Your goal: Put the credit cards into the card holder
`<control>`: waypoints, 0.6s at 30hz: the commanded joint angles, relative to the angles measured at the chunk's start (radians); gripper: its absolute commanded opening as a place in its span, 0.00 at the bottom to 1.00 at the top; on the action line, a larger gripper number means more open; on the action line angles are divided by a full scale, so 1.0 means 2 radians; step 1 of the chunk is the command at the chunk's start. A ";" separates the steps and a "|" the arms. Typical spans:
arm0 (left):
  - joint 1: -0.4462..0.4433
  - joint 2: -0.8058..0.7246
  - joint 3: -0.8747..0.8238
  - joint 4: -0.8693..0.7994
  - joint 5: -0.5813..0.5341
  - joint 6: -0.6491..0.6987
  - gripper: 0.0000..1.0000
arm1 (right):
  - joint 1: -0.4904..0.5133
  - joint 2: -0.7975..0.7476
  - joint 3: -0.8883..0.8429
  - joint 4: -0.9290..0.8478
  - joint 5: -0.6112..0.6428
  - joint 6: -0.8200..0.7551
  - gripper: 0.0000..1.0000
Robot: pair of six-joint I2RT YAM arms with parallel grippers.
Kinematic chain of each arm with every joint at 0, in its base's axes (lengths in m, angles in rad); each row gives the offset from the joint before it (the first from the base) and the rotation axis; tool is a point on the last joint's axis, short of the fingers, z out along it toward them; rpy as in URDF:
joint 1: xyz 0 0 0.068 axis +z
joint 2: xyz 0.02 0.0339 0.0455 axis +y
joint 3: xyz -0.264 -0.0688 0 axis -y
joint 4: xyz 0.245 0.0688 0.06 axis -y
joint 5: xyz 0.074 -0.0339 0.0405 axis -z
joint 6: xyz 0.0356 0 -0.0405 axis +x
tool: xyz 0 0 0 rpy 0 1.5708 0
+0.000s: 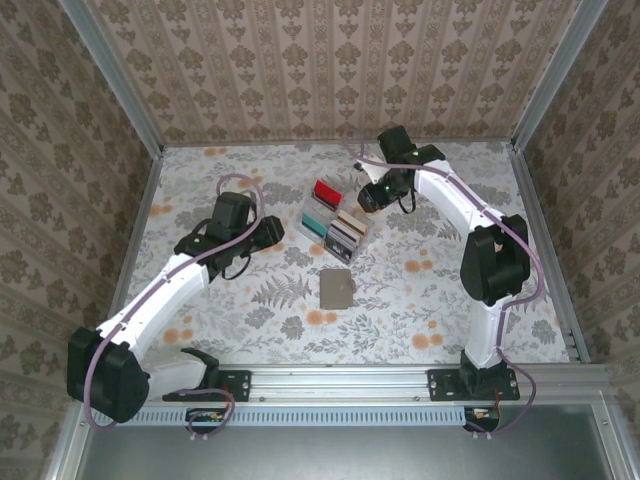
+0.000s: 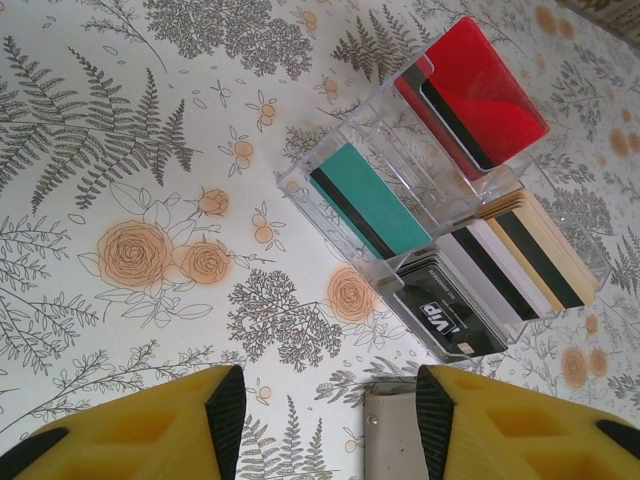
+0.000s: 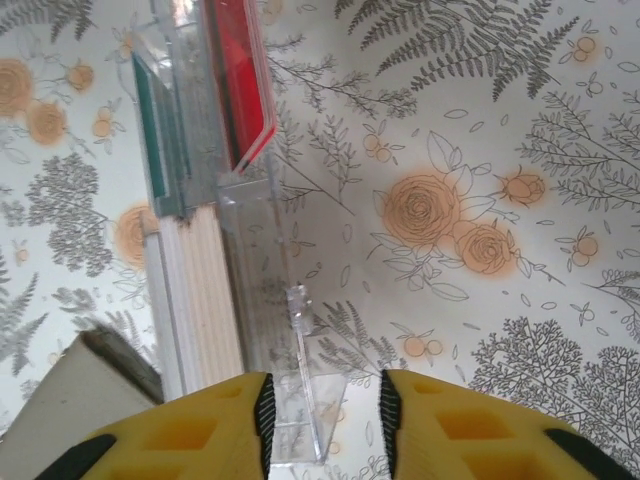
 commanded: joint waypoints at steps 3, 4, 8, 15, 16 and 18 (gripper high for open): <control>0.000 -0.013 -0.018 0.018 -0.010 -0.001 0.55 | 0.024 -0.024 -0.010 -0.028 0.018 0.057 0.37; 0.000 -0.015 -0.024 0.023 -0.011 -0.005 0.58 | 0.035 -0.029 -0.021 -0.018 0.036 0.060 0.37; 0.001 -0.019 -0.041 0.044 -0.007 -0.020 0.62 | 0.071 -0.035 -0.037 0.004 0.102 0.065 0.39; 0.003 -0.017 -0.049 0.054 0.002 -0.032 0.65 | 0.121 -0.033 -0.050 0.027 0.135 0.073 0.39; 0.003 -0.018 -0.051 0.054 0.002 -0.034 0.66 | 0.128 -0.028 -0.051 0.023 0.135 0.074 0.37; 0.003 -0.019 -0.056 0.056 0.002 -0.040 0.67 | 0.139 -0.020 -0.054 0.021 0.139 0.075 0.37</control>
